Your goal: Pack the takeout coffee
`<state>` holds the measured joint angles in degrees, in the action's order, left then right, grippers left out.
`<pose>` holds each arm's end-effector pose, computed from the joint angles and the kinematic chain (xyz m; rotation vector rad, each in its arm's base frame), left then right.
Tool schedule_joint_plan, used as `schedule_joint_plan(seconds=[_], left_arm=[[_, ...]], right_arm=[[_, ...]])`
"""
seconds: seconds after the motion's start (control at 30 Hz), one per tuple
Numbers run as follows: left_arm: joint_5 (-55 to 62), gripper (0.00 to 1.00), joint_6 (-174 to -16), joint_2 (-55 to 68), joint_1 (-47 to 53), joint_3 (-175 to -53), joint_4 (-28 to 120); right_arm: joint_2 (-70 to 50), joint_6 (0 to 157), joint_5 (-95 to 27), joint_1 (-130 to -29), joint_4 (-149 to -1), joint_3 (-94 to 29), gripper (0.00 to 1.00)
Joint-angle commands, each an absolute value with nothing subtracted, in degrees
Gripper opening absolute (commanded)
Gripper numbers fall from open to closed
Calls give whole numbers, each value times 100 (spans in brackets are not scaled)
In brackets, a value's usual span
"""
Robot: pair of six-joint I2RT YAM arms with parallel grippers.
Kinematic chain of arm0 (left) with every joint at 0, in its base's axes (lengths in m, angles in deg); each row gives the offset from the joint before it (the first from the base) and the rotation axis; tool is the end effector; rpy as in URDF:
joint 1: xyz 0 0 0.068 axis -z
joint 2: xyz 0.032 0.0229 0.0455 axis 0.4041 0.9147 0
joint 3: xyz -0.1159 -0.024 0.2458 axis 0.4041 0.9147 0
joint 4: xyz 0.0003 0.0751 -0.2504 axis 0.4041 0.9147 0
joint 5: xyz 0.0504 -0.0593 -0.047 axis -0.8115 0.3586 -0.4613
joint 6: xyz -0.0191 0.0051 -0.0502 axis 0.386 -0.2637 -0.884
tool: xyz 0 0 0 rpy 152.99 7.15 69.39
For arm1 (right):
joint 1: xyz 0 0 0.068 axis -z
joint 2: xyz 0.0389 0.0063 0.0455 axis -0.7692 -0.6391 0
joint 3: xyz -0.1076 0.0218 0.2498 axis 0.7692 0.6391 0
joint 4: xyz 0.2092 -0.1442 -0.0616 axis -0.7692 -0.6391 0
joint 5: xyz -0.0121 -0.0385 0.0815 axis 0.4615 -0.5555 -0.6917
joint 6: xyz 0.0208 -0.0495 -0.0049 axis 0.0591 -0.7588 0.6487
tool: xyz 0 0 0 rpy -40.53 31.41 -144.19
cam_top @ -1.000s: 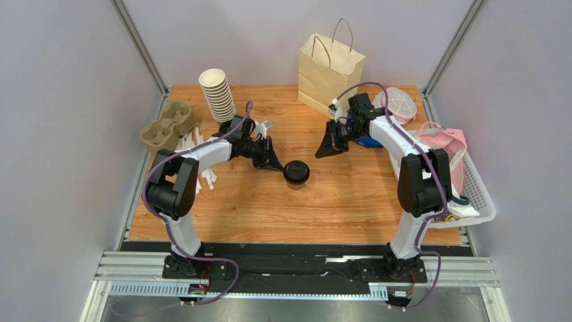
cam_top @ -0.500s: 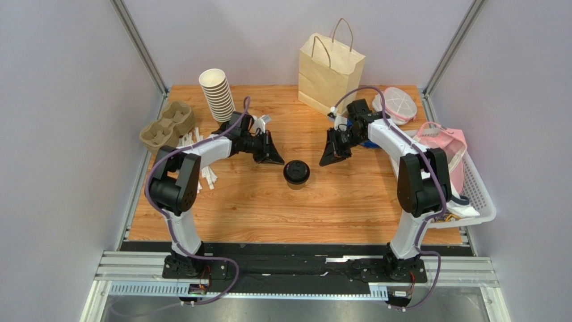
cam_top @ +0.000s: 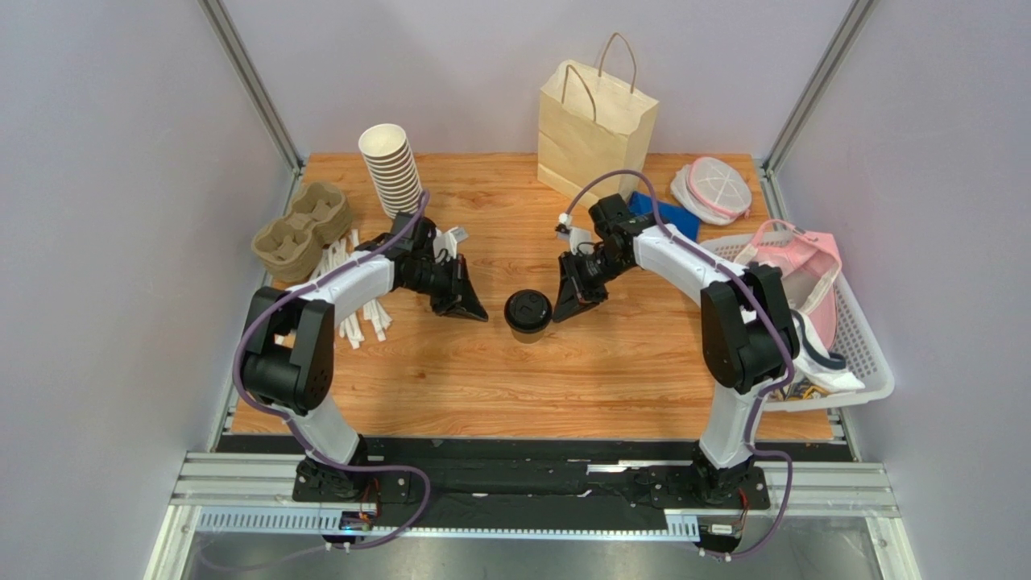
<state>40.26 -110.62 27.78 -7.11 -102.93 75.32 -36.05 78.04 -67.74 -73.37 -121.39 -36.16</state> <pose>0.3080 -0.1189 0.1945 0.0356 2.7228 -1.2899 0.3298 0.1663 0.2075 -0.5518 2.8120 1.1489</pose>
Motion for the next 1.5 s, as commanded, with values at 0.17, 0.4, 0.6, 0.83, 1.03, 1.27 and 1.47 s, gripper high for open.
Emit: schedule_joint_plan(seconds=[0.17,0.4,0.6,0.83,1.03,1.27,1.47], left_arm=[[3950,8,-10926,2861,-337,-10651,7454],[3888,8,-11093,3353,-99,-11143,7040],[3967,8,-11067,3976,-46,-11854,6856],[4344,8,-11136,3820,-142,-11831,6374],[4959,9,-11541,2827,-389,-11214,5660],[5232,6,-12278,2781,-134,-10882,5248],[5145,1,-12464,3010,103,-10661,4992]], right_arm=[[-3464,7873,-7168,-7629,-12017,-3571,9],[-2893,7767,-7590,-7314,-12342,-3238,10],[-2532,7539,-8249,-6988,-12598,-3044,9],[-2557,7986,-8110,-6953,-12247,-3465,8],[-2856,8654,-7898,-6961,-11684,-3510,5],[-3155,8910,-7863,-6970,-11411,-3720,3],[-3419,8910,-7758,-7023,-11359,-3712,1]])
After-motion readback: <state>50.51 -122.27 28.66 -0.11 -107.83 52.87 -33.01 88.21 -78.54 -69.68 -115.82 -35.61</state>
